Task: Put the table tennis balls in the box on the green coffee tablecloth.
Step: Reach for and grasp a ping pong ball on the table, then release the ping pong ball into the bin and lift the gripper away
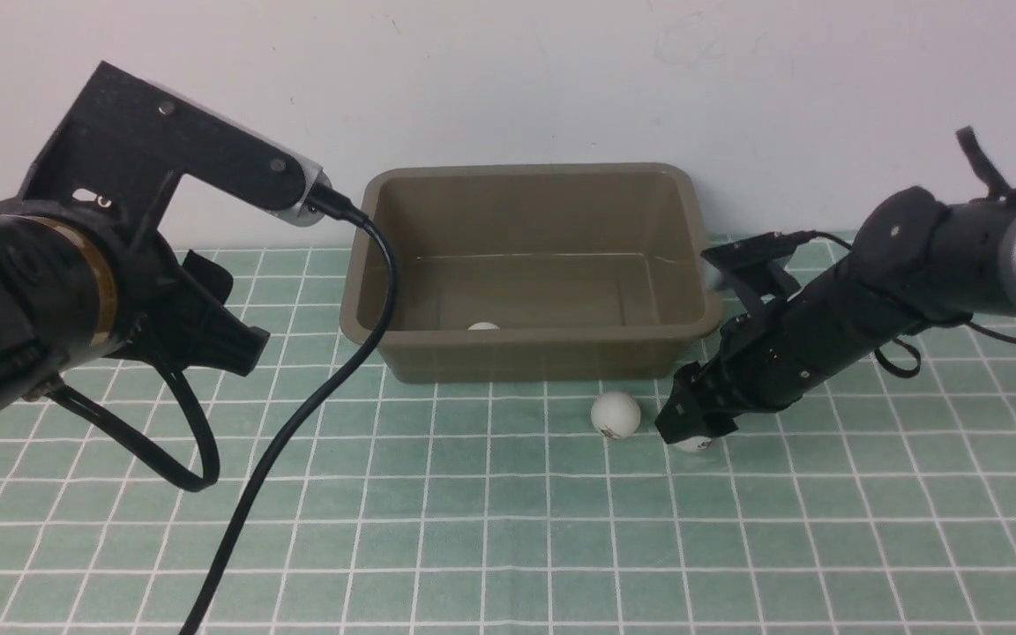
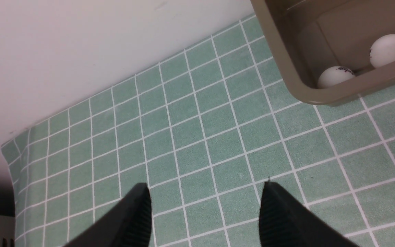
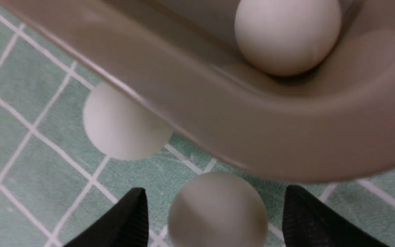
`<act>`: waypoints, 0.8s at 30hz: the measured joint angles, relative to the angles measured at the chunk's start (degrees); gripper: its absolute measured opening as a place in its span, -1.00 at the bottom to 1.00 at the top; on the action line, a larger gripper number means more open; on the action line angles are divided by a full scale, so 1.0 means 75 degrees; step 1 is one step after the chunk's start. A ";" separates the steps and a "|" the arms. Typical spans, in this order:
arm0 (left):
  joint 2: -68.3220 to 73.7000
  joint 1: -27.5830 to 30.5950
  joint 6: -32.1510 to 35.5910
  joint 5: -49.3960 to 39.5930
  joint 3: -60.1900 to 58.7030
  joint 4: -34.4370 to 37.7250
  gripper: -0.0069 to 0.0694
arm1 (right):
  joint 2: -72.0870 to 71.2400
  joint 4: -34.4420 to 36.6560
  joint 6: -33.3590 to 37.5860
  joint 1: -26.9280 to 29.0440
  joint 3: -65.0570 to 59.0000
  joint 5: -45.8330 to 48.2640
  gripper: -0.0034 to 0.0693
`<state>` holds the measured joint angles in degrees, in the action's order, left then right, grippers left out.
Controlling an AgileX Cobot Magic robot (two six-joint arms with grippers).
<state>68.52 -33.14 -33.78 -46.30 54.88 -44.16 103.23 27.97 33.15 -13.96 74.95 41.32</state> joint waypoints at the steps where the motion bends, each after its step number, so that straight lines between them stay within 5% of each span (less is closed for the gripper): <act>1: 0.0000 0.0000 0.0000 0.0000 0.0000 0.0007 0.19 | -0.0069 0.0198 0.0123 0.0000 0.0122 -0.0079 0.09; 11: 0.0000 0.0000 0.0000 -0.0007 0.0000 0.0032 0.19 | 0.1275 0.2385 0.2373 0.0000 0.2012 0.0567 0.09; 16: 0.0000 0.0000 0.0000 -0.0015 0.0000 0.0034 0.19 | 0.1910 0.2444 0.2562 0.0000 0.2541 0.0633 0.16; 20: 0.0000 0.0000 0.0000 -0.0015 0.0000 0.0034 0.19 | 0.1851 0.2316 0.2464 0.0000 0.2582 0.0539 0.54; 24: 0.0000 0.0000 0.0000 -0.0015 0.0000 0.0034 0.19 | 0.1164 0.1551 0.1985 0.0000 0.2582 0.0490 0.55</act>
<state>68.52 -33.14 -33.78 -46.41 54.88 -43.91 111.96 39.61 48.04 -13.96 94.31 44.99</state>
